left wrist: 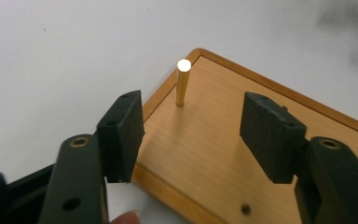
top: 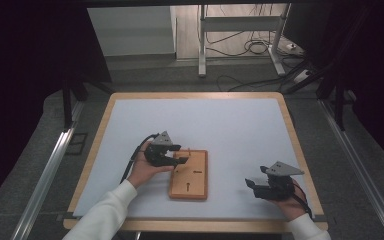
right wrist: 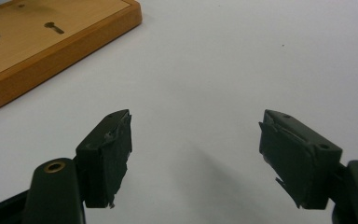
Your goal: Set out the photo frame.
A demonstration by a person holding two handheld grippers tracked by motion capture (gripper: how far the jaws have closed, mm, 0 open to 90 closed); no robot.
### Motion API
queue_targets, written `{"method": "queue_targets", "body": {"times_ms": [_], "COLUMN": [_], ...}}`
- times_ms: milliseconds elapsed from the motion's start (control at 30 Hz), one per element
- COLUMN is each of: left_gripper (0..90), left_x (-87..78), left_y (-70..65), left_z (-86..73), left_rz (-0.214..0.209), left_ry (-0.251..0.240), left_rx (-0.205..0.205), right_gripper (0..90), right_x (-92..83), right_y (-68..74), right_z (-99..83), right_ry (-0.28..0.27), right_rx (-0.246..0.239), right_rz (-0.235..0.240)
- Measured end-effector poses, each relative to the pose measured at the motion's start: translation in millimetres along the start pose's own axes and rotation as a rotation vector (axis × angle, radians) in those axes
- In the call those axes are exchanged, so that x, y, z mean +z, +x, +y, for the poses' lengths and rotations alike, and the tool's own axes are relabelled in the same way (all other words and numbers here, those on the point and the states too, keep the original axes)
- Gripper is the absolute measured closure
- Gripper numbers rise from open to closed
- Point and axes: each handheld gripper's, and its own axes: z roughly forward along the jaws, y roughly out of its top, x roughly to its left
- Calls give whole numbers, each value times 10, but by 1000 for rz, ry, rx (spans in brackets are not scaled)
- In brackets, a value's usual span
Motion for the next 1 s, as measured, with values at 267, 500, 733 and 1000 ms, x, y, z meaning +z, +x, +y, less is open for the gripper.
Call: {"method": "queue_targets", "body": {"times_ms": [267, 500, 733, 1000], "left_gripper": [521, 654, 781, 840], "left_x": [172, 282, 352, 355], "left_y": [10, 63, 89, 94], "left_z": [105, 115, 120, 137], "left_rz": [7, -1, -14, -26], "left_ry": [23, 35, 41, 54], "left_rx": [-7, -26, -40, -34], "right_gripper": [252, 251, 250, 249], "right_x": [59, 83, 90, 91], "right_y": [41, 27, 20, 16], "right_z": [26, 19, 24, 26], "right_ry": [11, 21, 26, 30], "right_rx": [-16, -19, -24, -23], "right_rz": [9, 5, -5, -14]}}
